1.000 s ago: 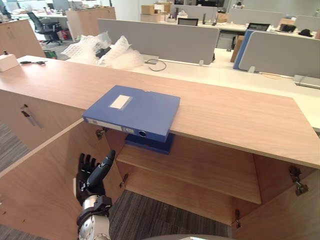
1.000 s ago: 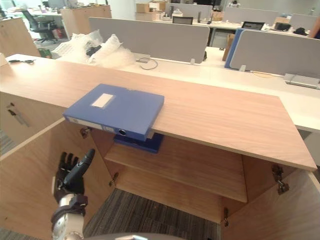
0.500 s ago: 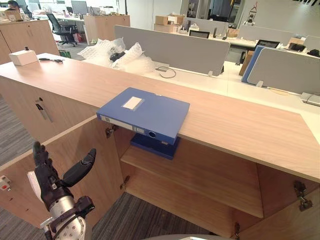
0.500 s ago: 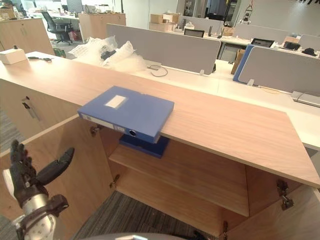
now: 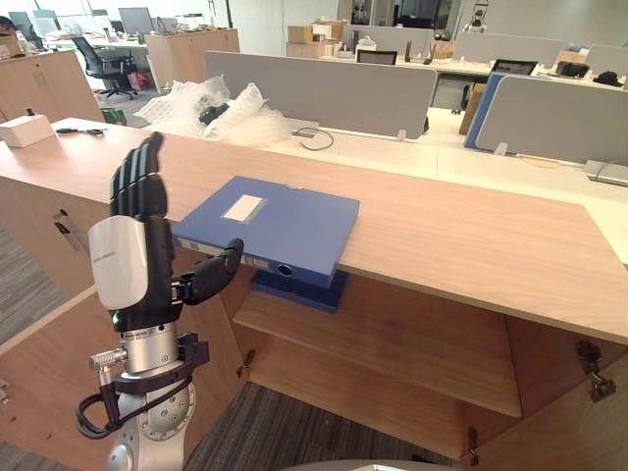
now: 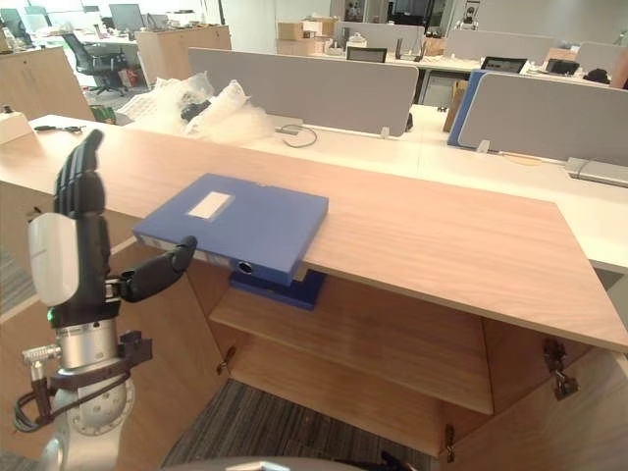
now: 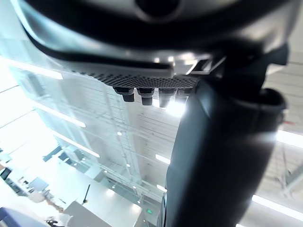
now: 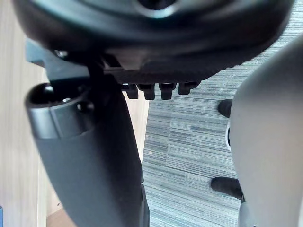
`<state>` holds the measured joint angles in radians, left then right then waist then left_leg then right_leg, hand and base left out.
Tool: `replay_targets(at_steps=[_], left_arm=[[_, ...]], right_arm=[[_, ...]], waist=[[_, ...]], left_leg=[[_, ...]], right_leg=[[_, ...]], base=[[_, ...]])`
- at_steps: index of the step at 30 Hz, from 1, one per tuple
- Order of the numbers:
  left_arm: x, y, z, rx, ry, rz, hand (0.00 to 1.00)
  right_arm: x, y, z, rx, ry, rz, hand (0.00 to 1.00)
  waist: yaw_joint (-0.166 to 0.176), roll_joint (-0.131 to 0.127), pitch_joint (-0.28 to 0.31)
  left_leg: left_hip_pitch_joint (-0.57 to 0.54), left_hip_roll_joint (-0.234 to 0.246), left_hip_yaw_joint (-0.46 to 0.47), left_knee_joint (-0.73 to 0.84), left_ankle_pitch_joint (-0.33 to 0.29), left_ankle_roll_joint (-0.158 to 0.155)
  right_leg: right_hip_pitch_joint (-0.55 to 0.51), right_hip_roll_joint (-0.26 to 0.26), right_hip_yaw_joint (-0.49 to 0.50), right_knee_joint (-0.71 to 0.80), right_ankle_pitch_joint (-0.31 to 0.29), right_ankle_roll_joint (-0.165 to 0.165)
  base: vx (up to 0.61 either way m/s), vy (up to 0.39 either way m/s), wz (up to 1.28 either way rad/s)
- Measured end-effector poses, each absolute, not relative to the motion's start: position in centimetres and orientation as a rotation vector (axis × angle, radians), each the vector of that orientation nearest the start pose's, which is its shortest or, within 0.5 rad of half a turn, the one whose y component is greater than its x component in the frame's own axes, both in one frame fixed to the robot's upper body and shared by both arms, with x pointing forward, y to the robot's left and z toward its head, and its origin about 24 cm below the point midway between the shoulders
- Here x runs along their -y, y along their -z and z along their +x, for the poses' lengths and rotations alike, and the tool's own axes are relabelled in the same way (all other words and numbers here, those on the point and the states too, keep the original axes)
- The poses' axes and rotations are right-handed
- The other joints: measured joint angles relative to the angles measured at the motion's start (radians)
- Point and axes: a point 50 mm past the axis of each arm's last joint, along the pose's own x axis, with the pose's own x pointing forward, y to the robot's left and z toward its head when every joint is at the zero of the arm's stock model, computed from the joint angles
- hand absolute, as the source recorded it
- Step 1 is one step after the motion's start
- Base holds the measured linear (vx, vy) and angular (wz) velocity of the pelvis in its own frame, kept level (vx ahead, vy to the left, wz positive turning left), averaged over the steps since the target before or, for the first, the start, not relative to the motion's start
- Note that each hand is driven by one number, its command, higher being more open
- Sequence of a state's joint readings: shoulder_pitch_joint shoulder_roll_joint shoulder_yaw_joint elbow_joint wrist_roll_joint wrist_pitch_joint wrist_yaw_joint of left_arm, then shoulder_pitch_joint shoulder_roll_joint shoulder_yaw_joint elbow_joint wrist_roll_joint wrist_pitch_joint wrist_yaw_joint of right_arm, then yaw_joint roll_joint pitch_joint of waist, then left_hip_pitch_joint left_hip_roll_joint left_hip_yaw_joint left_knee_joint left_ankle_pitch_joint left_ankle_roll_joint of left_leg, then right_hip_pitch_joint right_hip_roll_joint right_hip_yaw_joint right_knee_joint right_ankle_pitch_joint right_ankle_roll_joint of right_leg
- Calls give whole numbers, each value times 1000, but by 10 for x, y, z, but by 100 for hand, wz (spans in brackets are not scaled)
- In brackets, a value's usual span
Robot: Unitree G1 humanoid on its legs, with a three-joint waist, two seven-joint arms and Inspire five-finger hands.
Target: Walk over to the cabinet, pick up the folder, carry it to the office cabinet, place the folder inside the office cabinet, then close the office cabinet door
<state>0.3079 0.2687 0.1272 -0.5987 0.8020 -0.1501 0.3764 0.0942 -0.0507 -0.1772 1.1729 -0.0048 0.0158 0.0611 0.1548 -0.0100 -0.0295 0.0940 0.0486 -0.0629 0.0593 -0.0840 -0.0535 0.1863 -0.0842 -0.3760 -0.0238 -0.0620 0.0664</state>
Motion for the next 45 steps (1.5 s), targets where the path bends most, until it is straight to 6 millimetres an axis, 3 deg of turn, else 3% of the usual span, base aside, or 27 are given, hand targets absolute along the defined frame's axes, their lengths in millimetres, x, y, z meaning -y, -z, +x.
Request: replay_targets(at_steps=[7, 12, 21, 28, 38, 45], left_arm=[[-203, -153, 182, 694, -321, 1271, 100], [-205, -154, 185, 698, -309, 1314, 100], [-223, -169, 188, 717, -437, 1365, 100], [-229, -170, 189, 708, -463, 1375, 100], [-214, -143, 197, 652, -255, 1360, 100], [-215, -123, 203, 582, -143, 1424, 100]], right_arm=[[190, 173, 61, -1257, 158, 86, 100], [190, 173, 62, -1249, 150, 75, 100], [189, 174, 60, -1259, 175, 101, 100], [187, 174, 60, -1258, 172, 104, 100], [187, 174, 61, -1256, 169, 102, 100], [188, 173, 66, -1247, 161, 91, 100]], waist=[[5, 9, 7], [6, 7, 6], [13, -8, 14], [14, -15, 26], [12, -16, 28], [8, -7, 36]], left_leg=[[10, 8, 11, -24, 9, -3], [11, 12, 18, -31, 10, -4], [19, 15, 22, -39, 13, -4], [24, 15, 24, -39, 13, -4], [21, 16, 25, -42, 13, -4], [23, 16, 30, -41, 14, -3]], right_leg=[[-10, 7, 19, 1, 4, -7], [-12, 11, 26, 2, 5, -9], [-15, 16, 30, 4, 3, -12], [-14, 16, 35, 8, 2, -13], [-17, 15, 35, 16, -2, -15], [-34, 13, 45, 38, -9, -17]], base=[[-22, 6, -7], [-20, 1, -5], [0, 0, 0], [1, 4, -1], [0, 0, 0], [2, 6, -2]])
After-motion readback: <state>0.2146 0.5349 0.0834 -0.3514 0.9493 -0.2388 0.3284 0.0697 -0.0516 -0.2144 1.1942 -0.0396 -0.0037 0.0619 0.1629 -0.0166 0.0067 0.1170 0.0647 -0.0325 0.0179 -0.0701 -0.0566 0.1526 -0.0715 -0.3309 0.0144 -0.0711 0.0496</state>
